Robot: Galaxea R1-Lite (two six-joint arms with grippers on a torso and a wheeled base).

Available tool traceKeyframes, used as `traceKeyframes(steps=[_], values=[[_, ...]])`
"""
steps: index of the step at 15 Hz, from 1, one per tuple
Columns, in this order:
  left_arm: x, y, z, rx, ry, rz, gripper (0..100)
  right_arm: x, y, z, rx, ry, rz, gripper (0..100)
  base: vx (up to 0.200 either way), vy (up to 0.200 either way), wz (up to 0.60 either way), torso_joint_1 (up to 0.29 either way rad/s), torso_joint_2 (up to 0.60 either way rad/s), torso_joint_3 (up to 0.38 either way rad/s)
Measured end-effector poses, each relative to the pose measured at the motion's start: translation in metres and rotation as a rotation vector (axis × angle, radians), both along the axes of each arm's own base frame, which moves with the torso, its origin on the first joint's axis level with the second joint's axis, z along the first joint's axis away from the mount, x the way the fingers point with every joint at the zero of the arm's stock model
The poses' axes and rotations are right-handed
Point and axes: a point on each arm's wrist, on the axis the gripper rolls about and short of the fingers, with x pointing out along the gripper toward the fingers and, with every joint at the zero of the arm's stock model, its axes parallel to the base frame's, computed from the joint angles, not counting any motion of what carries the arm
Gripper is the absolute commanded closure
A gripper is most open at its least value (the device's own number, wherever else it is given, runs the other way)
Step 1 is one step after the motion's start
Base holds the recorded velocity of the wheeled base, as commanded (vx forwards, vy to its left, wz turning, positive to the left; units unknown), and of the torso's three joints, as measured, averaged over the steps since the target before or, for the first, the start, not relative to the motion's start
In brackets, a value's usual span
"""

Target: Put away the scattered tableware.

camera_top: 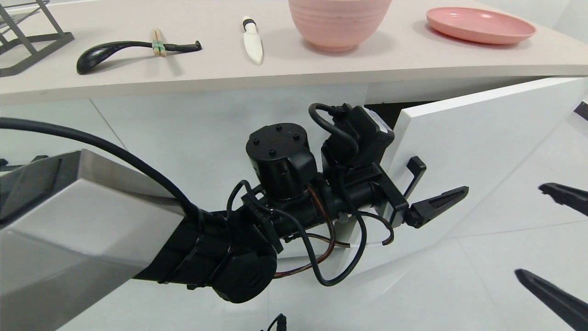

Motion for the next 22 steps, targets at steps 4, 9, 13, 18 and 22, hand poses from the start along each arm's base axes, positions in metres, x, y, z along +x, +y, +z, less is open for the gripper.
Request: traceKeyframes(steps=[4, 9, 13, 18, 22], values=[[-0.009, -0.01, -0.01, 0.016, 0.009, -0.029, 0, -0.047, -0.016, 0.012, 0.03, -0.196, -0.129, 0, 0.0, 0.0, 0.0, 0.0, 0.0, 0.0], [-0.038, -0.033, -0.022, 0.011, 0.008, -0.113, 0, -0.085, -0.02, 0.055, 0.047, -0.485, -0.251, 0, 0.0, 0.0, 0.0, 0.0, 0.0, 0.0], [-0.059, -0.05, -0.034, 0.006, 0.006, -0.171, 0, -0.099, -0.02, 0.077, 0.051, -0.593, -0.27, 0, 0.0, 0.0, 0.0, 0.0, 0.0, 0.0], [-0.088, -0.068, -0.047, -0.021, 0.026, -0.26, 0, -0.11, -0.018, 0.101, 0.048, -0.684, -0.286, 0, 0.0, 0.0, 0.0, 0.0, 0.0, 0.0], [-0.144, -0.105, -0.058, -0.058, 0.079, -0.44, 0, -0.115, -0.018, 0.117, 0.045, -0.739, -0.294, 0, 0.0, 0.0, 0.0, 0.0, 0.0, 0.0]])
